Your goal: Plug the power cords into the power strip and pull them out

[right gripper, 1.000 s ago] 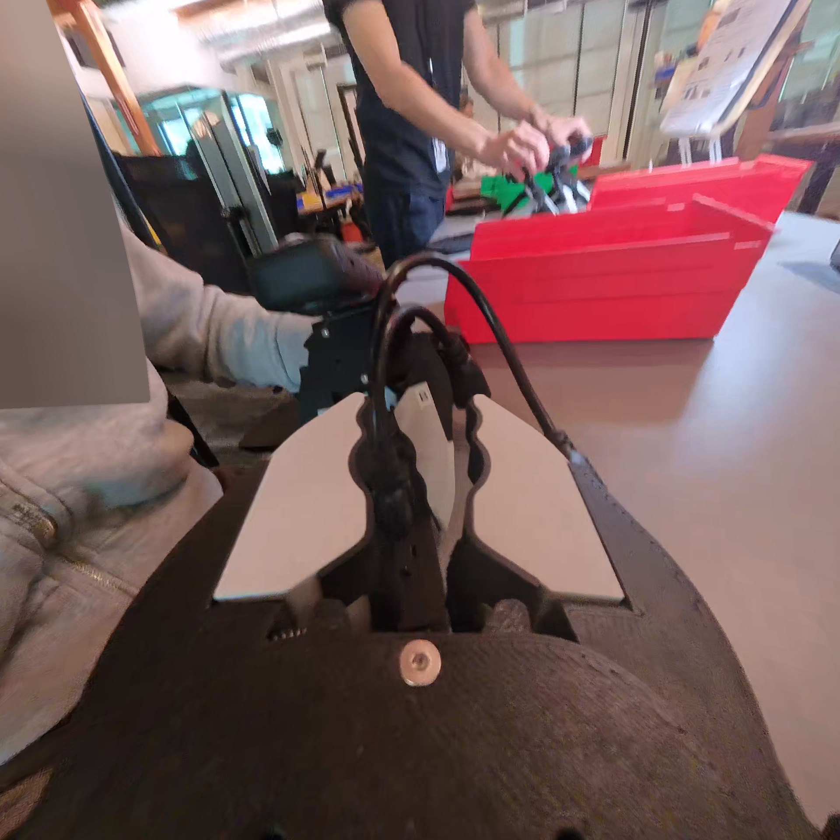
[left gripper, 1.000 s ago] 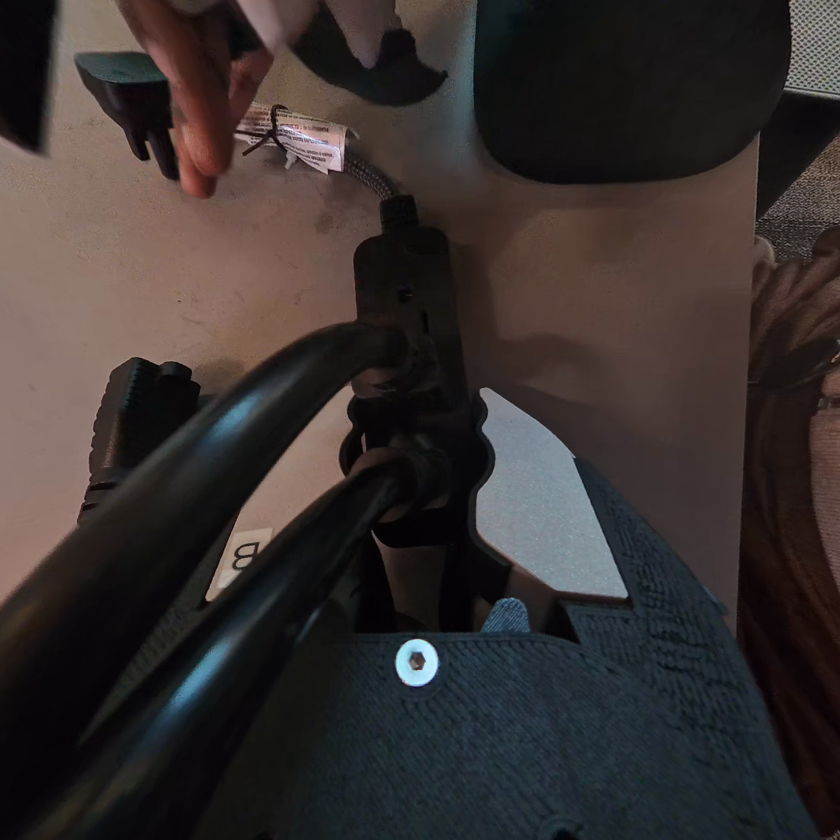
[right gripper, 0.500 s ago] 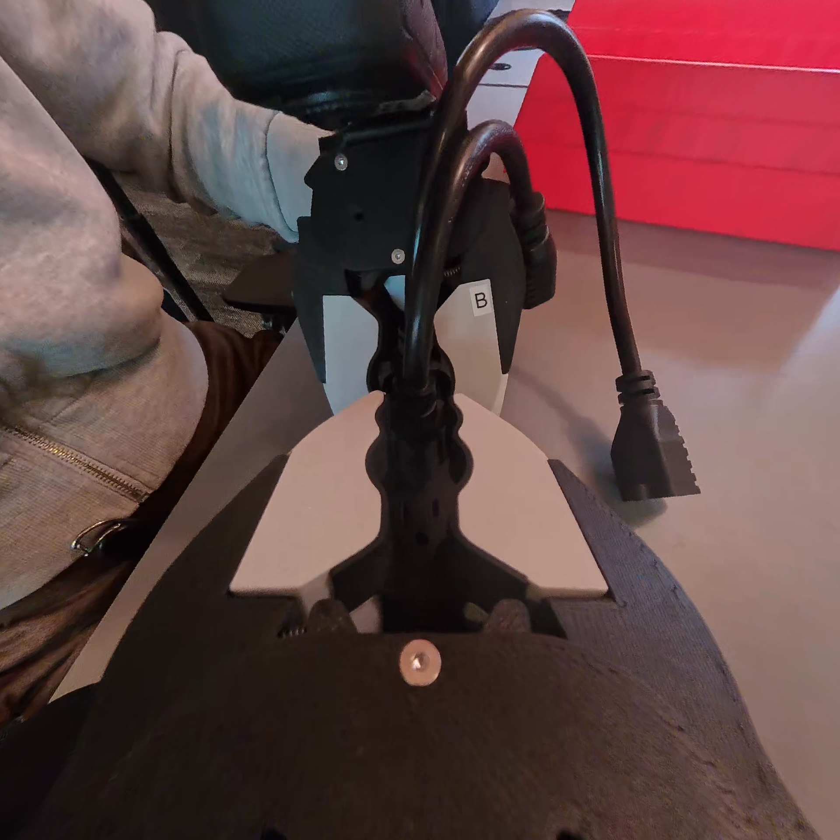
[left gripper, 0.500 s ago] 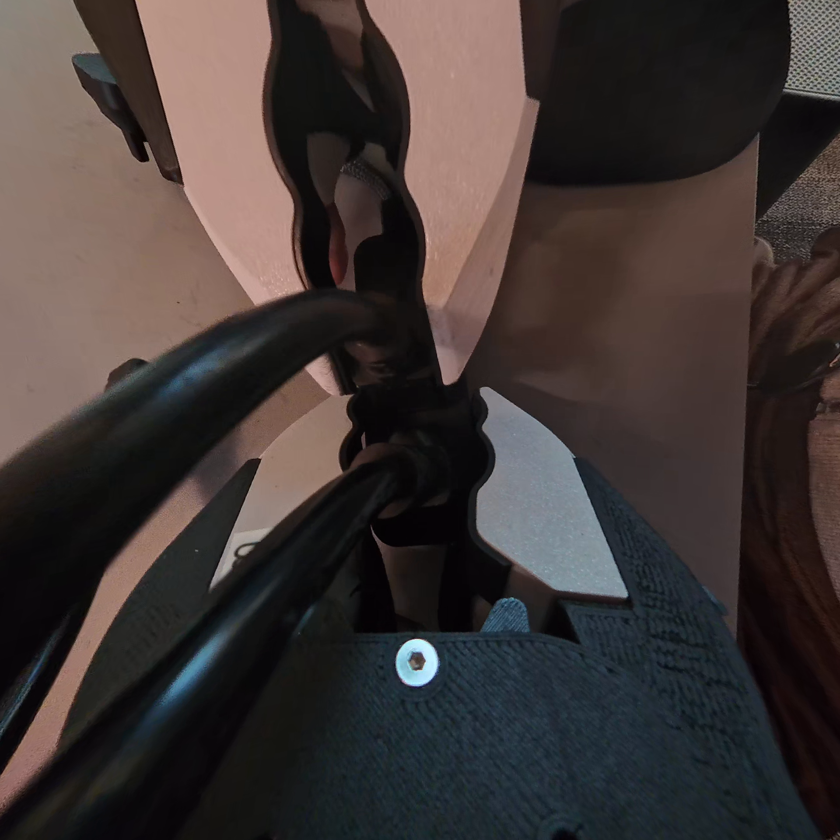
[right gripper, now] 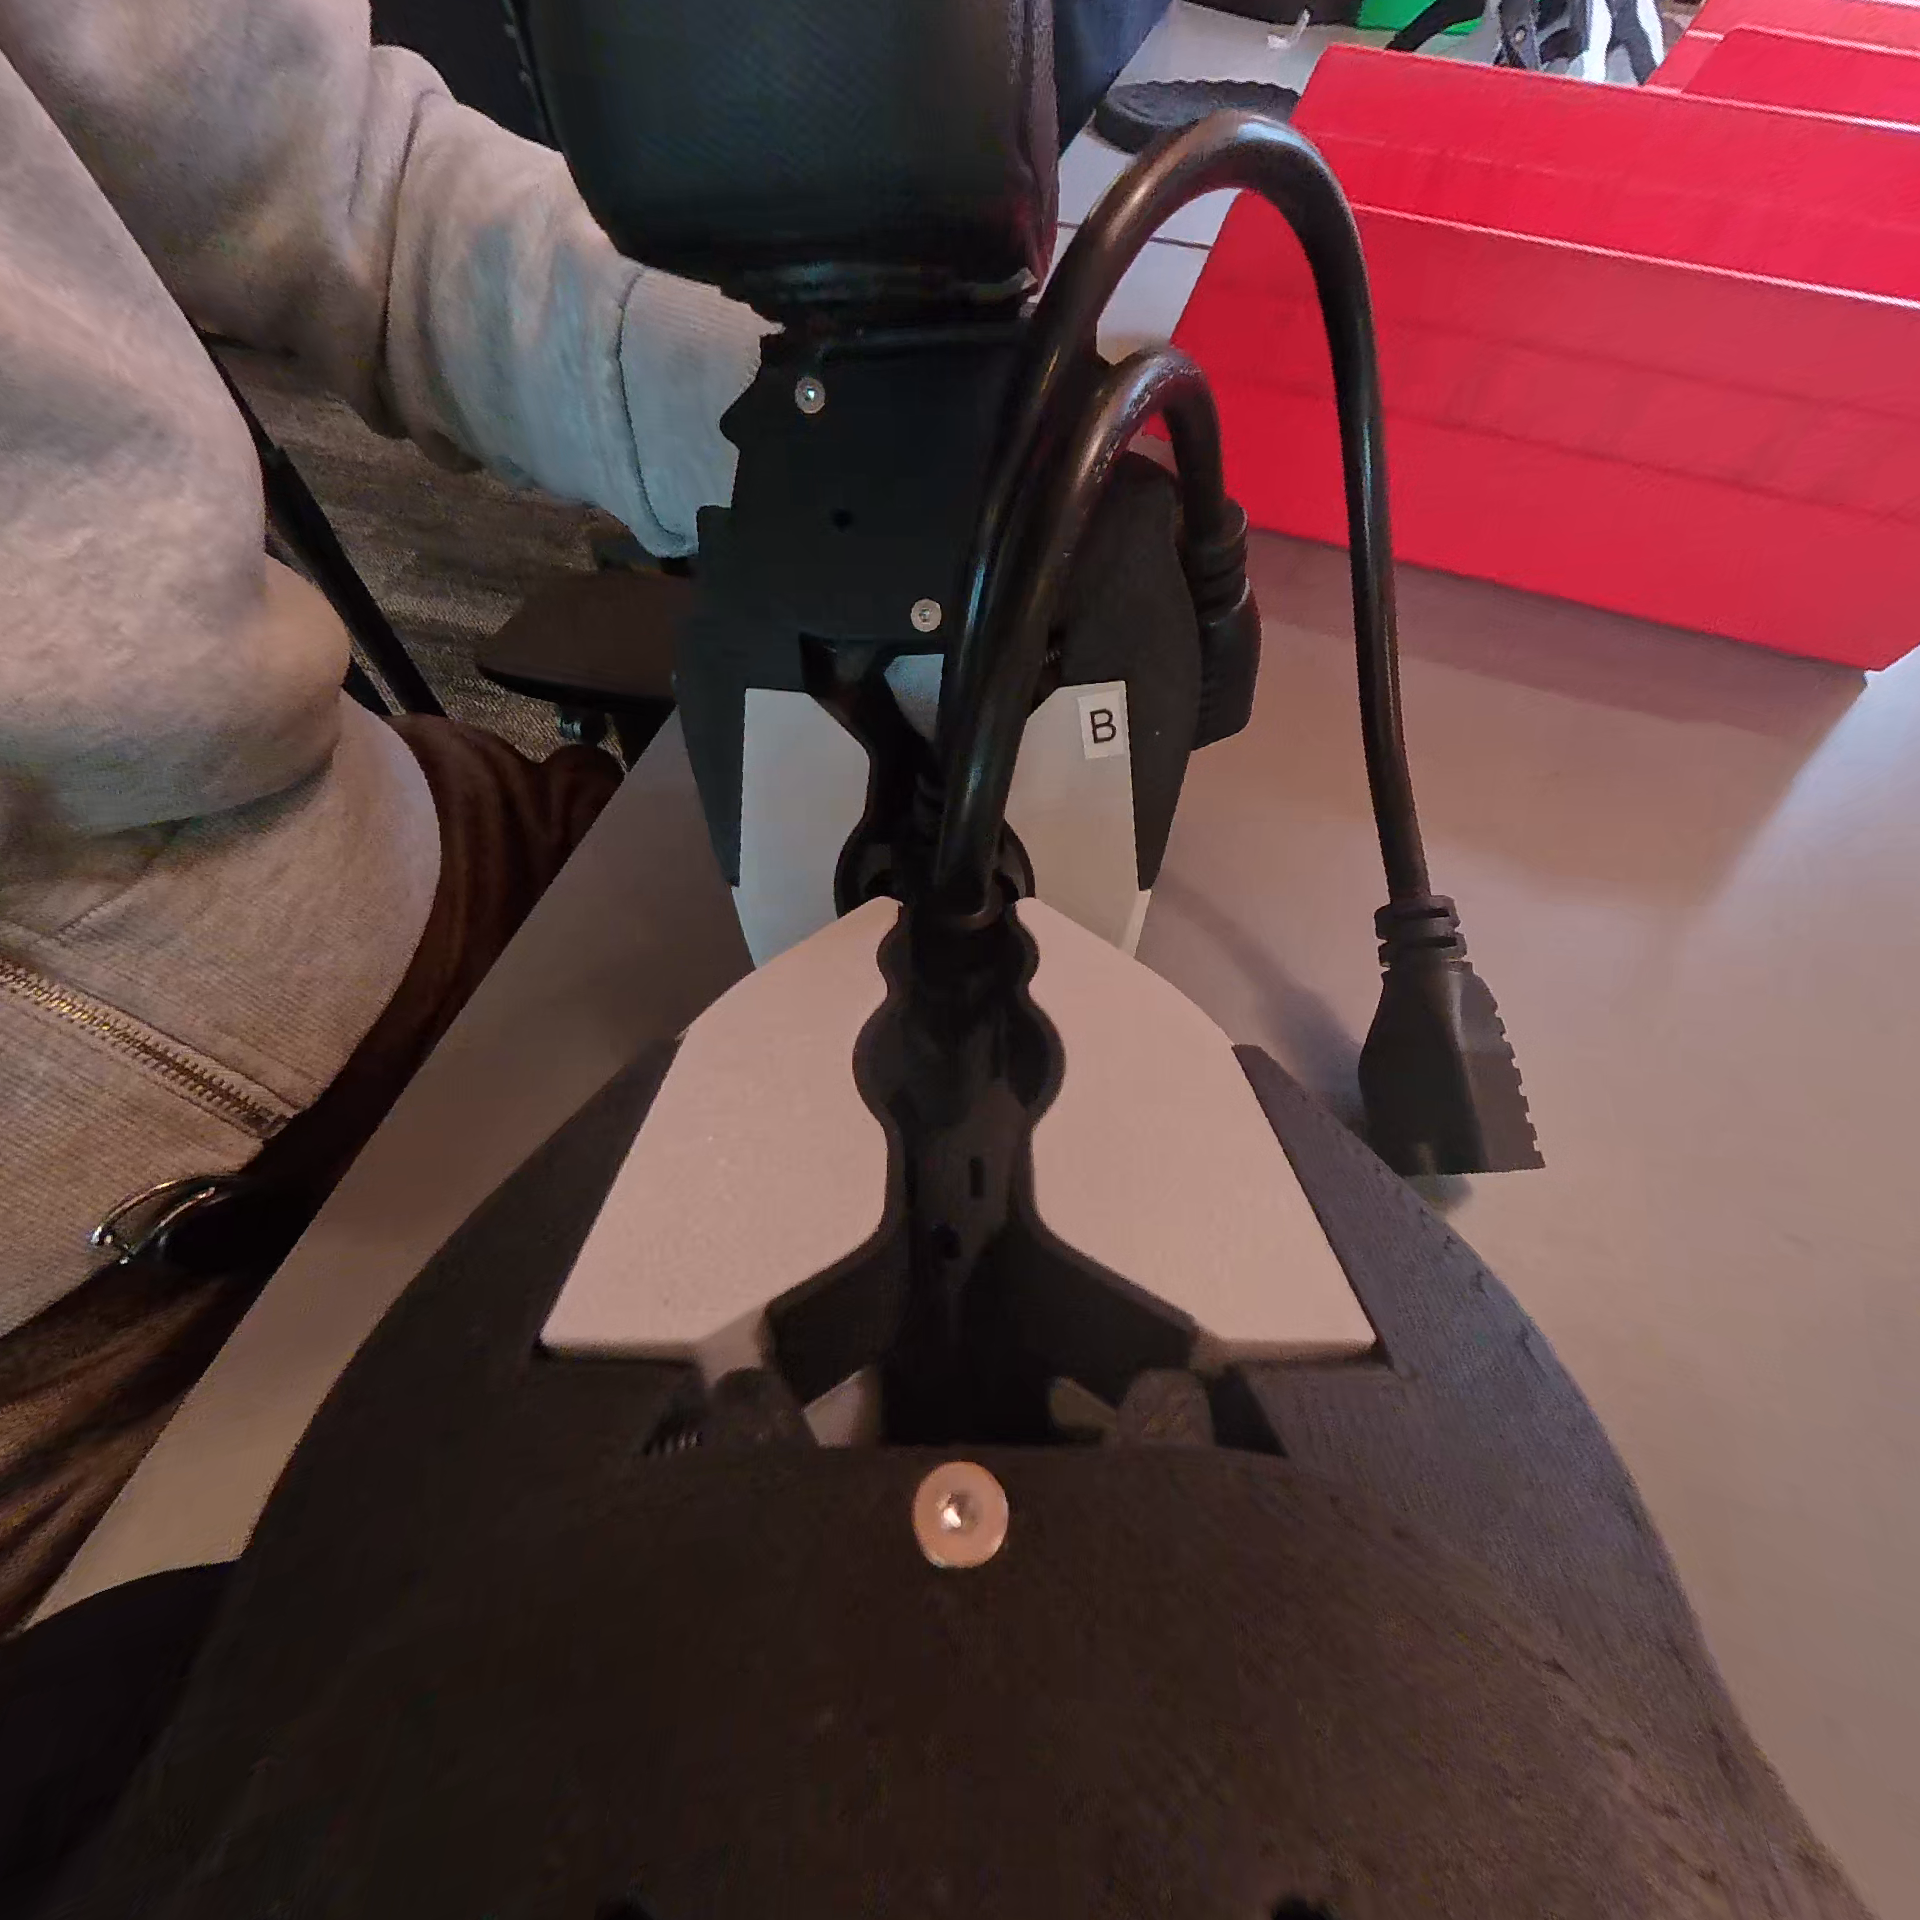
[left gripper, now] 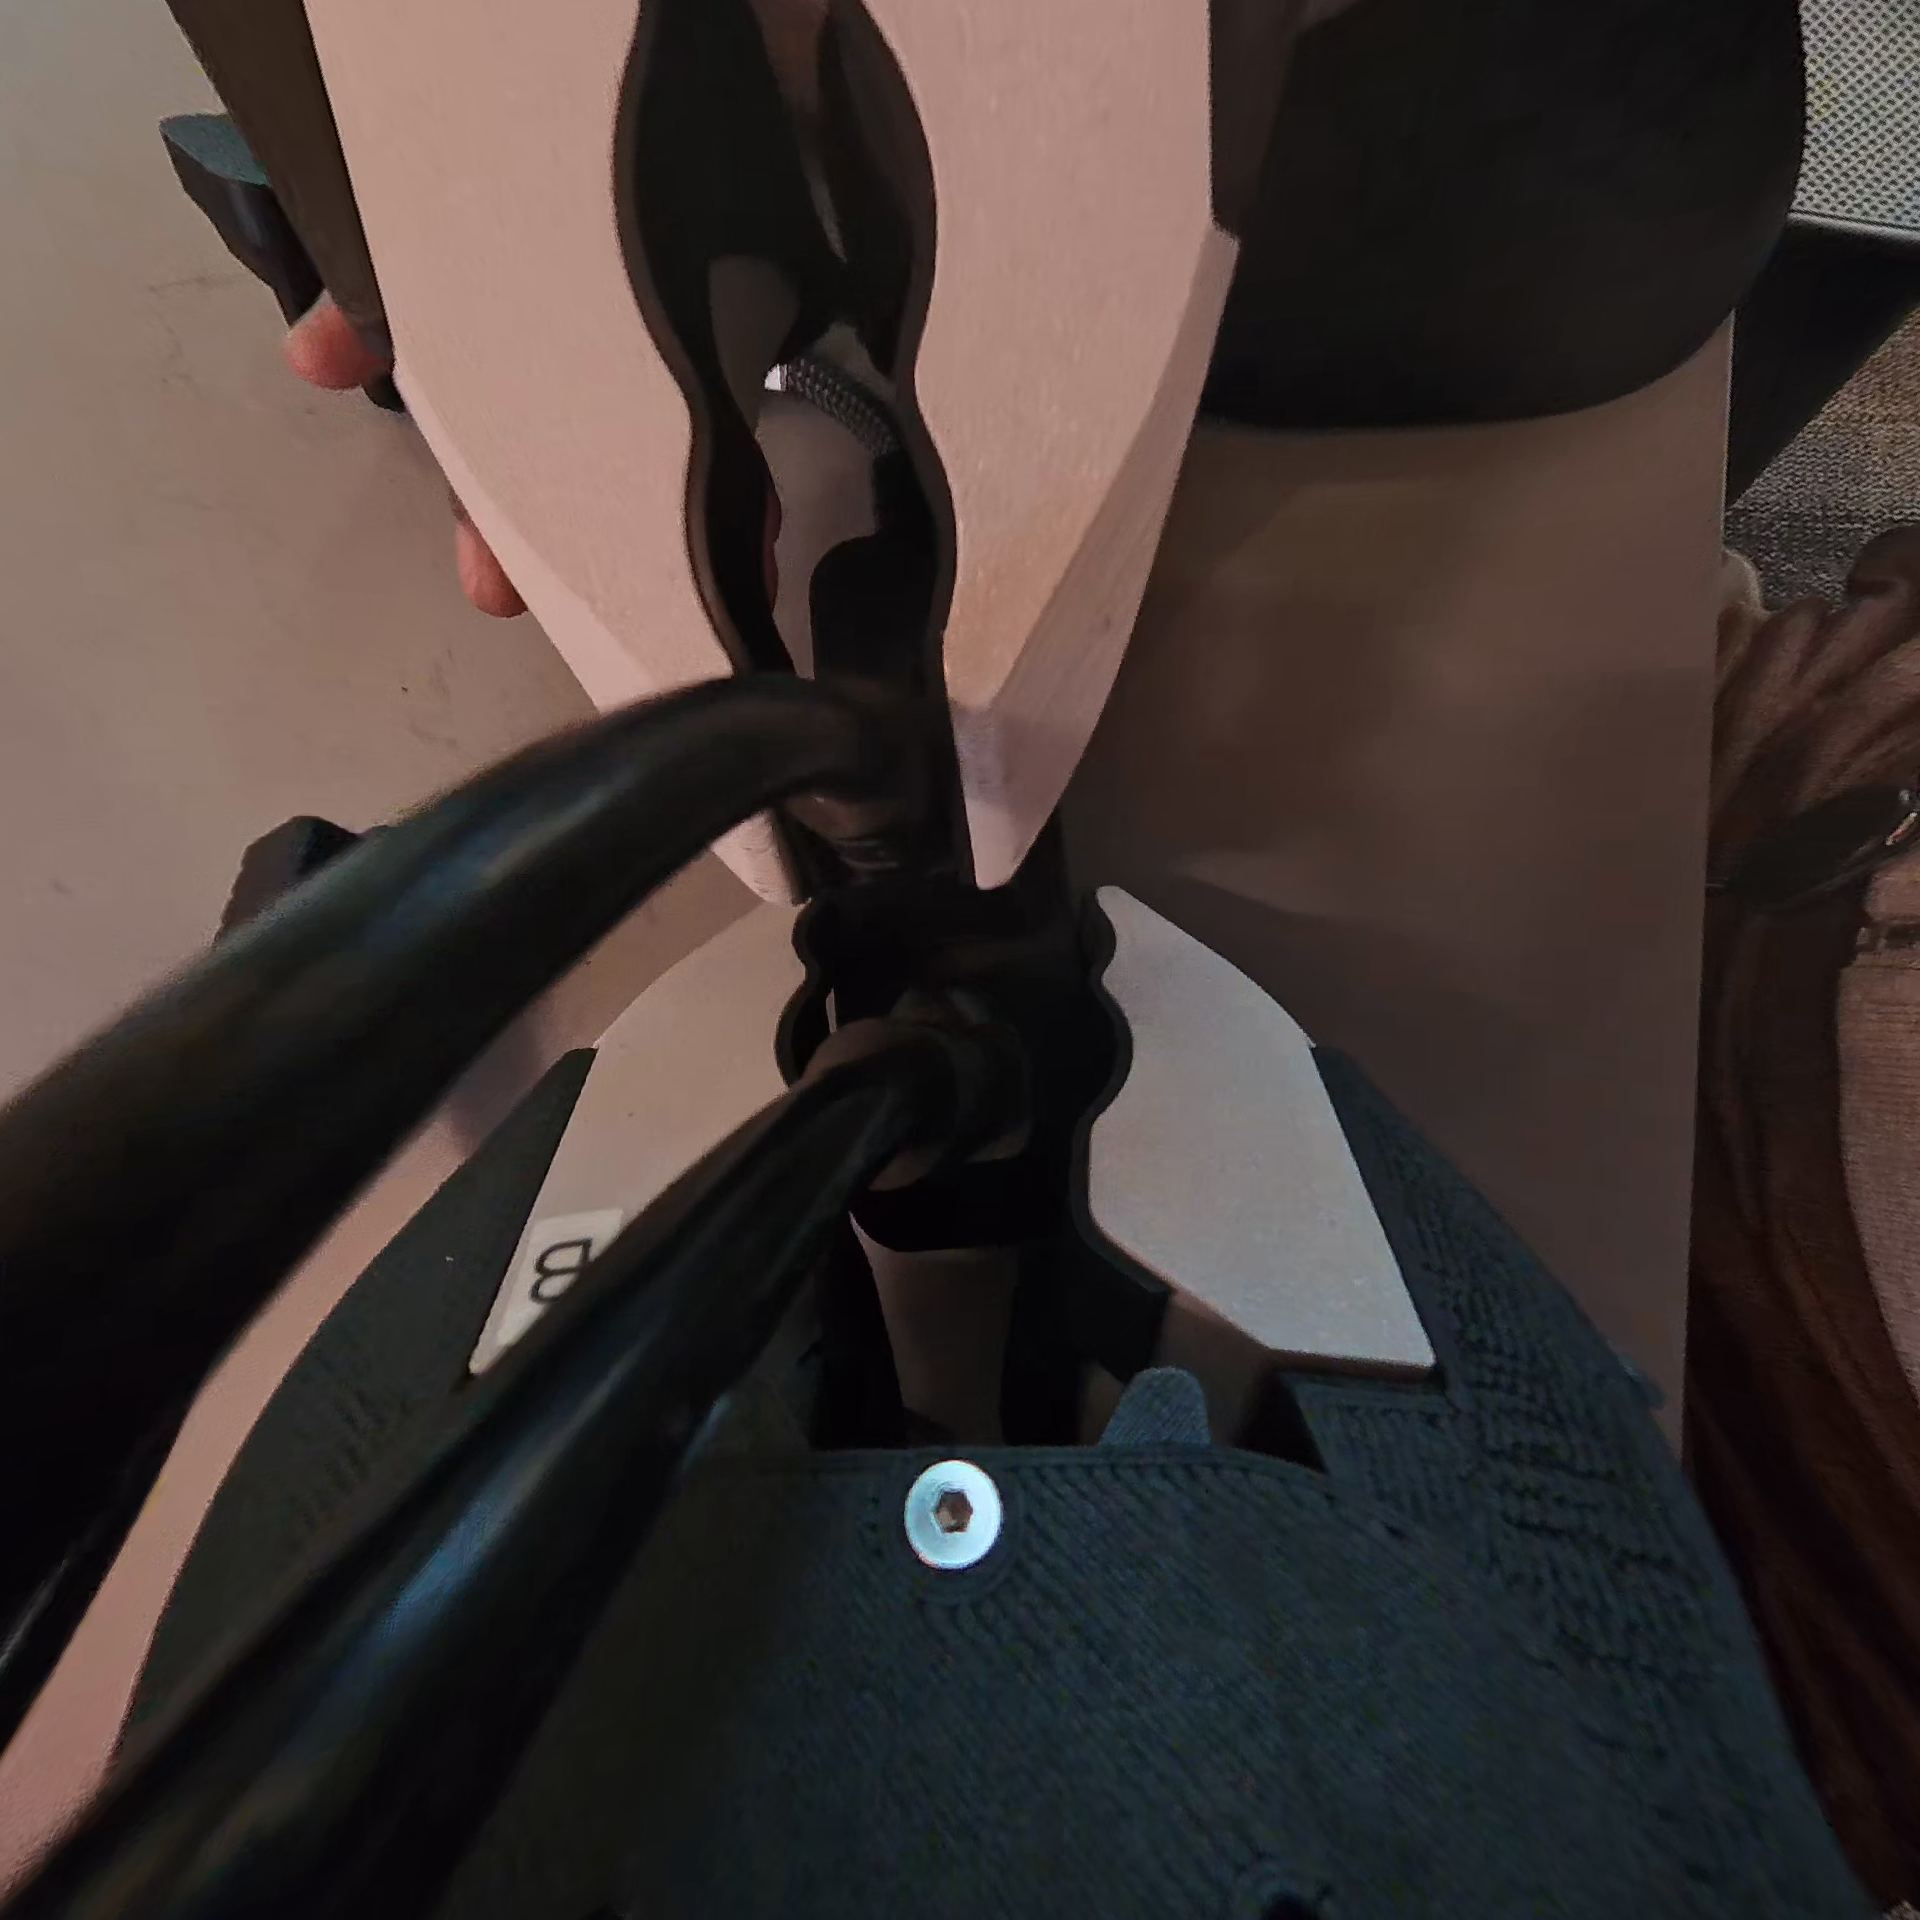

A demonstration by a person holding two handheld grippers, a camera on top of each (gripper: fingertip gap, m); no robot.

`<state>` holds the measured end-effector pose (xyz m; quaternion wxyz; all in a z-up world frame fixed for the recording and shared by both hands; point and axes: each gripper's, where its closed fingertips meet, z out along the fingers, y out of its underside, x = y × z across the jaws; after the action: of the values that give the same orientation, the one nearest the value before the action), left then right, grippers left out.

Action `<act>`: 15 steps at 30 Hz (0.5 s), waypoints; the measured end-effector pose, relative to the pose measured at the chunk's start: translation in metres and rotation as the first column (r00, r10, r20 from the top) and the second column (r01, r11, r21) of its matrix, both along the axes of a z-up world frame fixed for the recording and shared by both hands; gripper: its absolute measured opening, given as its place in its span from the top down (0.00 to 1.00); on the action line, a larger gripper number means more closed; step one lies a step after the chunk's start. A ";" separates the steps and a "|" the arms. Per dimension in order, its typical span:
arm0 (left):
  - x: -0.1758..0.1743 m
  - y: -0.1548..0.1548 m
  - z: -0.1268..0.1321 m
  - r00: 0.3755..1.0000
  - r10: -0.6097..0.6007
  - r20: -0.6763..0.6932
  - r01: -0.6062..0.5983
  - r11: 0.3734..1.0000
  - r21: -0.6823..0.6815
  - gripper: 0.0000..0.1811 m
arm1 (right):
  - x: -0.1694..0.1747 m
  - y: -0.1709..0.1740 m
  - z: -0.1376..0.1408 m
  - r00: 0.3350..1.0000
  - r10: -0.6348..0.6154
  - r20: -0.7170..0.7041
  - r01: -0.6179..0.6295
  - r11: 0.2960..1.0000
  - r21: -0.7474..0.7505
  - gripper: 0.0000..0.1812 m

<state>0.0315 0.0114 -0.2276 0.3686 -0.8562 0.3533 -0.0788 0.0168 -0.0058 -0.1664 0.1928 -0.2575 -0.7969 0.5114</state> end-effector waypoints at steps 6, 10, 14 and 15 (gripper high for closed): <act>0.000 0.000 0.000 1.000 0.001 -0.002 -0.001 1.000 0.000 0.75 | -0.003 -0.004 0.001 1.000 -0.020 -0.018 0.020 1.000 0.003 0.91; 0.000 0.000 0.000 1.000 0.002 0.001 -0.002 1.000 -0.001 0.75 | 0.000 0.001 0.000 1.000 -0.009 -0.010 0.009 1.000 0.020 0.91; 0.000 0.000 0.000 1.000 0.002 0.002 -0.002 1.000 -0.003 0.75 | -0.001 -0.001 0.001 1.000 -0.013 -0.010 0.013 1.000 0.022 0.91; 0.000 0.000 0.000 1.000 0.002 0.002 -0.002 1.000 -0.002 0.75 | -0.002 -0.002 0.001 1.000 -0.015 -0.013 0.015 1.000 0.019 0.92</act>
<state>0.0313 0.0114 -0.2275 0.3679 -0.8569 0.3522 -0.0796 0.0148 -0.0082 -0.1654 0.2042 -0.2582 -0.7985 0.5040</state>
